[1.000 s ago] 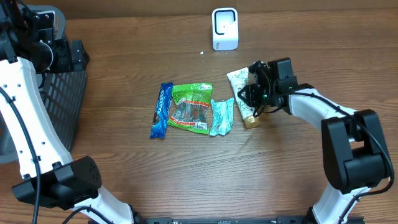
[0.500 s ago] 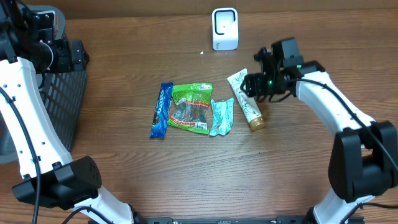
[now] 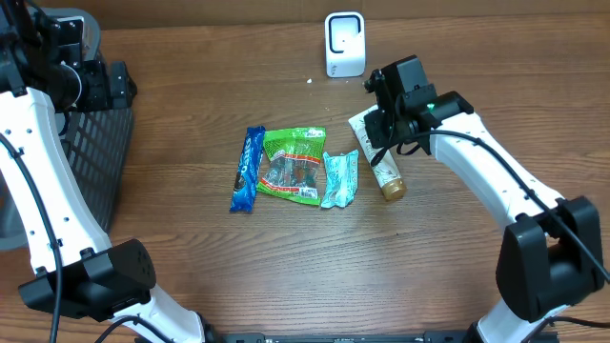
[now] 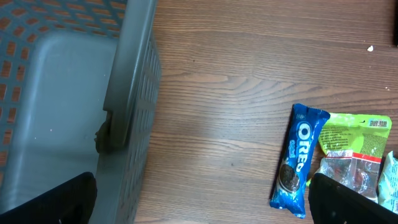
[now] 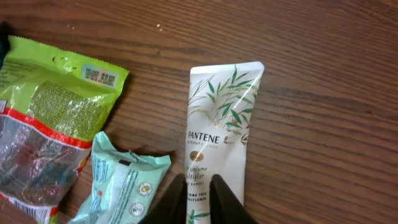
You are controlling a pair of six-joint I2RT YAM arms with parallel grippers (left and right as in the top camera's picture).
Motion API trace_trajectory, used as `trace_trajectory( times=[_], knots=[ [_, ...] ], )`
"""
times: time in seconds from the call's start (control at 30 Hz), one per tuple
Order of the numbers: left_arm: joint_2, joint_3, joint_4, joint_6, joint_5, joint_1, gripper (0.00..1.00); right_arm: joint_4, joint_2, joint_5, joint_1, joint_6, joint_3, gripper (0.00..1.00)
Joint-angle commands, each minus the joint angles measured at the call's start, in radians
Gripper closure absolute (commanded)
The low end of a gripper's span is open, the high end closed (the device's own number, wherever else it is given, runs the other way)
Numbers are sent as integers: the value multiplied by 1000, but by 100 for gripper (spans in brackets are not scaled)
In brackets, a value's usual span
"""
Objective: Scan the item barcode
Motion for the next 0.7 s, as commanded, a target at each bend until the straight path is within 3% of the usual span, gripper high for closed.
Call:
trace_trajectory(
  times=[0.0,0.07,0.67],
  knots=[
    [-19,2,0,22,11,-8,0,24,61,-15,-1,-2,3,92],
    [-19,2,0,22,11,-8,0,40,82,-35,-1,-2,3,96],
    [-19,2,0,22,11,-8,0,63,210,-71,2,-1,3,96]
  ],
)
